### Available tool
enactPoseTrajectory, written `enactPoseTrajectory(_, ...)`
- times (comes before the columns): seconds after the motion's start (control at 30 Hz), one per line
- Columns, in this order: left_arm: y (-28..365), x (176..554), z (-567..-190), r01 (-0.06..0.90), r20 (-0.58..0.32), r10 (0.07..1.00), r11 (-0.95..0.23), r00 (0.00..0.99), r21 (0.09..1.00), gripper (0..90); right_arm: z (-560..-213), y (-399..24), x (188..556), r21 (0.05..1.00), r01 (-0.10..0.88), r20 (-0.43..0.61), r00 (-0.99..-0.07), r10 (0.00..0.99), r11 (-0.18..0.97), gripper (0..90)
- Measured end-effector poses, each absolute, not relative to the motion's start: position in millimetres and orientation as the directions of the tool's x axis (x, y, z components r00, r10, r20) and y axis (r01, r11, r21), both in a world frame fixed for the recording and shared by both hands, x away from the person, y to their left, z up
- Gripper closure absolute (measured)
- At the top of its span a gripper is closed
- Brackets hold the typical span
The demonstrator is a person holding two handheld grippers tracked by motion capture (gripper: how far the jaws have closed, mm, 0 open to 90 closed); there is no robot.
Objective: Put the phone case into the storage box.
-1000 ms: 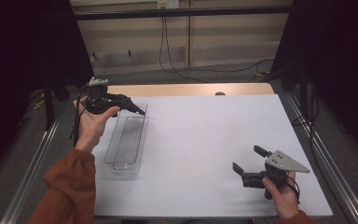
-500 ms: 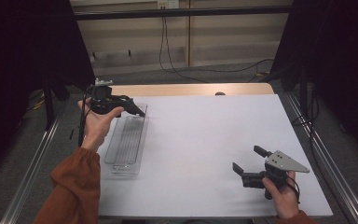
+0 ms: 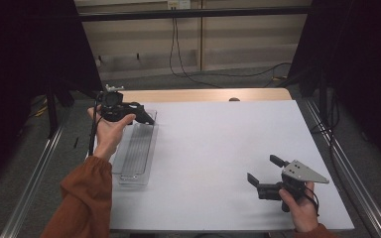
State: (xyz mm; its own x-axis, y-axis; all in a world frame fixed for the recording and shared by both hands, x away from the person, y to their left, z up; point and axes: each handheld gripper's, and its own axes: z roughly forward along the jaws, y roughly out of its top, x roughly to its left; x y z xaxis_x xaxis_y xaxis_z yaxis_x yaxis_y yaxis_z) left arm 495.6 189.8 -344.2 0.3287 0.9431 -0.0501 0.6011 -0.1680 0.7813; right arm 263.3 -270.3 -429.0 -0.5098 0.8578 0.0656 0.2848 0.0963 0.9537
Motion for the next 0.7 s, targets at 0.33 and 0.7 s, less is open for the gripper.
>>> enactPoseTrajectory(0.33, 187.3, 498.6, -347.5, 0.605, -0.041, 0.951, -0.161, 0.306, 0.78, 14.1, -430.0, -269.8, 263.8, 0.953, 0.287, 0.065, -0.513, 0.856, 0.1, 0.0)
enactPoseTrajectory(0.7, 184.6, 503.0, -352.5, 0.594, -0.047, 0.953, -0.147, 0.298, 0.791, 13.4, -430.6, -270.4, 263.8, 0.952, 0.288, 0.065, -0.515, 0.855, 0.102, 0.1)
